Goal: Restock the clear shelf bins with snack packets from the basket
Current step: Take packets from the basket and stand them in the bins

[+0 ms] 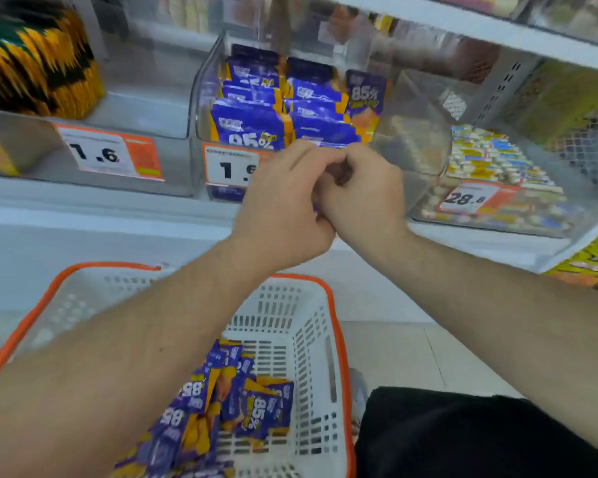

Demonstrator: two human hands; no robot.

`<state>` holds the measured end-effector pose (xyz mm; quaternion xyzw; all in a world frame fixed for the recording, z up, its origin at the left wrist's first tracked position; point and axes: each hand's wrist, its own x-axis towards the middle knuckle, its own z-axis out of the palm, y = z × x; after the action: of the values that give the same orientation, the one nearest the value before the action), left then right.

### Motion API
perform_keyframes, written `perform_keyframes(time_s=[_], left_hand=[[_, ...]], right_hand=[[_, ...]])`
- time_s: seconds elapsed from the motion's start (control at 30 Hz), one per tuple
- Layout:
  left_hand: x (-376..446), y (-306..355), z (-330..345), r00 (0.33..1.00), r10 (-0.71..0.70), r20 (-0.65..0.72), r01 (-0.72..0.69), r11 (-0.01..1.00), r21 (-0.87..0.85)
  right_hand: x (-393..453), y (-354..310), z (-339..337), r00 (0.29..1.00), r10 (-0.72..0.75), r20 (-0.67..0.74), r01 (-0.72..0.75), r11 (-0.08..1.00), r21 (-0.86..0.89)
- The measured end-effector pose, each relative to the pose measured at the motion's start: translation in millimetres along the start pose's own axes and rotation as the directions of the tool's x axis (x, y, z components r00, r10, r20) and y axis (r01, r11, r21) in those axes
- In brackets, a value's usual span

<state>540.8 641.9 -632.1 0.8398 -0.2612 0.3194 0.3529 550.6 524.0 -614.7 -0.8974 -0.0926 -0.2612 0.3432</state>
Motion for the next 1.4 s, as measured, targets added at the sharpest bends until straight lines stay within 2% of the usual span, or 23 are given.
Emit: perform_keyframes(time_s=[0.07, 0.13, 0.2, 0.27, 0.37, 0.43, 0.5, 0.57, 0.67, 0.77, 0.83, 0.9, 1.0, 1.1, 1.13, 1.17, 1.2, 1.27, 1.33, 1.4], left_hand=[[-42.8, -13.3, 4.8, 0.988, -0.144, 0.053, 0.146, 0.989, -0.032], [-84.3, -31.0, 10.0, 0.932, -0.325, 0.161, 0.330, 0.944, -0.005], [-121.9, -49.1, 12.7, 0.823, -0.492, 0.284, 0.494, 0.866, 0.070], [-153.4, -63.0, 12.5, 0.693, -0.620, 0.368, 0.606, 0.777, 0.168], [-189.3, -77.4, 12.9, 0.546, -0.720, 0.429, 0.697, 0.674, 0.243], [-205.5, -84.9, 14.5, 0.473, -0.746, 0.469, 0.732, 0.629, 0.261], [-217.3, -90.9, 16.1, 0.414, -0.772, 0.483, 0.760, 0.585, 0.283], [-226.8, -96.9, 18.1, 0.365, -0.796, 0.484, 0.790, 0.540, 0.292], [-238.9, -102.1, 21.5, 0.316, -0.813, 0.488, 0.804, 0.503, 0.318], [-245.4, -102.4, 23.2, 0.297, -0.817, 0.494, 0.810, 0.490, 0.323], [-246.9, -101.0, 24.0, 0.289, -0.819, 0.496, 0.811, 0.484, 0.328], [-247.6, -99.6, 24.1, 0.283, -0.819, 0.499, 0.810, 0.483, 0.333], [-246.0, -96.6, 23.8, 0.288, -0.814, 0.505, 0.801, 0.494, 0.339], [-242.3, -92.1, 23.8, 0.290, -0.807, 0.515, 0.786, 0.507, 0.353], [-241.5, -90.0, 24.0, 0.287, -0.803, 0.522, 0.780, 0.512, 0.360], [-240.1, -87.8, 24.6, 0.283, -0.797, 0.533, 0.772, 0.519, 0.367], [-237.9, -85.2, 25.2, 0.281, -0.789, 0.547, 0.760, 0.531, 0.375], [-231.3, -81.1, 27.2, 0.283, -0.772, 0.569, 0.714, 0.566, 0.412], [-219.4, -78.4, 29.7, 0.311, -0.749, 0.586, 0.618, 0.627, 0.474], [-202.1, -72.9, 31.9, 0.342, -0.718, 0.606, 0.539, 0.679, 0.499]], right_hand=[[-22.0, 8.5, 26.6, 0.989, 0.013, 0.146, -0.009, 0.999, -0.032], [-40.9, 19.9, 57.2, 0.919, 0.081, 0.385, -0.046, 0.994, -0.100], [-61.0, 37.1, 96.8, 0.754, 0.175, 0.633, -0.059, 0.978, -0.200], [-85.2, 55.8, 143.5, 0.550, 0.265, 0.792, -0.042, 0.956, -0.291], [-136.4, 80.8, 197.5, 0.280, 0.450, 0.848, -0.041, 0.888, -0.458], [-175.2, 96.8, 215.5, 0.146, 0.523, 0.840, -0.076, 0.852, -0.518], [-204.5, 110.9, 219.0, 0.057, 0.584, 0.810, -0.129, 0.808, -0.574], [-222.4, 124.5, 217.5, 0.004, 0.629, 0.777, -0.137, 0.770, -0.623], [-236.7, 137.6, 210.2, -0.037, 0.640, 0.768, -0.175, 0.752, -0.635], [-253.5, 144.6, 208.2, -0.067, 0.659, 0.749, -0.267, 0.711, -0.650], [-267.7, 148.3, 210.9, -0.117, 0.653, 0.748, -0.308, 0.692, -0.653], [-271.0, 143.3, 209.1, -0.086, 0.655, 0.751, -0.292, 0.704, -0.648], [-263.6, 135.9, 202.0, -0.075, 0.651, 0.755, -0.269, 0.716, -0.644], [-239.1, 133.5, 197.7, -0.049, 0.572, 0.819, -0.121, 0.811, -0.573], [-228.5, 132.8, 194.5, -0.035, 0.590, 0.807, -0.090, 0.802, -0.590], [-214.4, 130.0, 189.2, 0.000, 0.577, 0.817, -0.039, 0.816, -0.576], [-200.2, 127.3, 182.6, 0.065, 0.563, 0.824, -0.002, 0.826, -0.564], [-164.7, 117.9, 168.0, 0.132, 0.526, 0.840, 0.081, 0.839, -0.538], [-127.4, 103.4, 151.9, 0.155, 0.478, 0.864, 0.121, 0.859, -0.497], [-96.4, 84.6, 132.2, 0.140, 0.403, 0.905, 0.212, 0.880, -0.425]])
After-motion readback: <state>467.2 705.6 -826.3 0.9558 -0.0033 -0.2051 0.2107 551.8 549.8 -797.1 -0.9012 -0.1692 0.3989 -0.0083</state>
